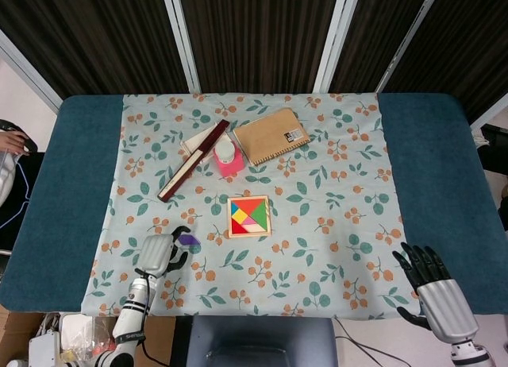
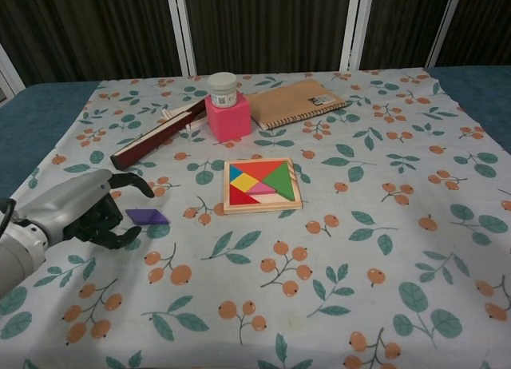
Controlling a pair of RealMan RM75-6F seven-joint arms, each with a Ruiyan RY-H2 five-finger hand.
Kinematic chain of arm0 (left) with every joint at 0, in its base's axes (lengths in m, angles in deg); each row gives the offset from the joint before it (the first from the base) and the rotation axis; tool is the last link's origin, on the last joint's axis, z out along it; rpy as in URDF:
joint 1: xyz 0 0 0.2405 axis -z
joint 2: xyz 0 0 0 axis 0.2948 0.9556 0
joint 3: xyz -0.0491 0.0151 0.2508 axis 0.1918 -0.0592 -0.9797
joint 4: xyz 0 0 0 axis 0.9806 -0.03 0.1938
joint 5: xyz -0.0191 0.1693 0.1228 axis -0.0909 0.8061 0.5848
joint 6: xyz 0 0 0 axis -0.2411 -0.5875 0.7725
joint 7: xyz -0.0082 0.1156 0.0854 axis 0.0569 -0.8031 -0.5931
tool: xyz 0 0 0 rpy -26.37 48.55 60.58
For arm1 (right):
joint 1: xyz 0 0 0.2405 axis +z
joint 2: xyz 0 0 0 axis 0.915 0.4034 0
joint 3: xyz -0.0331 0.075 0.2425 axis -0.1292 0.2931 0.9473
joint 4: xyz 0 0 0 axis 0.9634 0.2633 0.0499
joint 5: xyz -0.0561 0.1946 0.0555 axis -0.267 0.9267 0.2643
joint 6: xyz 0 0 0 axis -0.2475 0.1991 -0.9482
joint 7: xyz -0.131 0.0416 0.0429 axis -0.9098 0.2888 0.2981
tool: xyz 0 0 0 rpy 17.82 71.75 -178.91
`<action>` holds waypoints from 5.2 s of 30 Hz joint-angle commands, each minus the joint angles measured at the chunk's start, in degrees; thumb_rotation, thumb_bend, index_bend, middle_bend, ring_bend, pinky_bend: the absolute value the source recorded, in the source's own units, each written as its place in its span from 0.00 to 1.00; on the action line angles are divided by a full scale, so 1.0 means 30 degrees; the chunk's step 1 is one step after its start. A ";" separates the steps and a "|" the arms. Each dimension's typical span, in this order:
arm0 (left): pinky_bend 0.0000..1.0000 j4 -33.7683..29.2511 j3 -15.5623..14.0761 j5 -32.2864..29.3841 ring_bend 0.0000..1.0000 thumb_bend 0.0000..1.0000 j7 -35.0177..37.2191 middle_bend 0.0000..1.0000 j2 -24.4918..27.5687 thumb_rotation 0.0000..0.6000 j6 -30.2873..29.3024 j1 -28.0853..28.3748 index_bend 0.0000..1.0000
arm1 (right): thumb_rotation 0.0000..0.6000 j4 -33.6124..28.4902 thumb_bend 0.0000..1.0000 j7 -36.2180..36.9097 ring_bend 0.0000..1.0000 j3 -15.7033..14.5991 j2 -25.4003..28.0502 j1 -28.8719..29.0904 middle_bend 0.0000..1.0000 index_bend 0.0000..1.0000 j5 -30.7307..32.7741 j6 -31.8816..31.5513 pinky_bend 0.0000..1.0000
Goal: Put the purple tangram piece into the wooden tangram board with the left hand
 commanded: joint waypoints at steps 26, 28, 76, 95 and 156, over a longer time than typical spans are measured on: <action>1.00 0.3339 0.0043 -0.0665 1.00 0.37 0.0802 1.00 -0.1657 1.00 -0.0449 0.1083 0.46 | 1.00 0.0042 0.12 0.0085 0.00 0.0063 0.0006 -0.0033 0.00 0.00 0.0028 -0.0158 0.00; 1.00 0.3475 -0.0003 -0.0563 1.00 0.37 0.0908 1.00 -0.1735 1.00 -0.0560 0.1095 0.49 | 1.00 0.0045 0.12 0.0052 0.00 0.0044 -0.0008 -0.0022 0.00 0.00 0.0017 -0.0114 0.00; 1.00 0.5597 0.5322 -0.7148 1.00 0.37 -0.5672 1.00 -0.9347 1.00 -0.2481 0.9310 0.58 | 1.00 -0.0066 0.12 0.3289 0.00 -0.0213 0.1515 0.0721 0.00 0.00 0.0171 0.0508 0.00; 1.00 0.7637 0.3848 -0.9944 1.00 0.37 -0.3363 1.00 -0.9347 1.00 -0.2989 1.1925 0.56 | 1.00 0.0091 0.12 0.4107 0.00 -0.0233 0.1799 0.0559 0.00 0.00 0.0073 -0.0051 0.00; 1.00 0.6530 0.2609 -0.8280 1.00 0.38 -0.3370 1.00 -0.9347 1.00 -0.1836 1.0759 0.38 | 1.00 0.0350 0.12 0.4515 0.00 -0.0259 0.1910 0.0279 0.00 0.00 -0.0225 -0.0662 0.00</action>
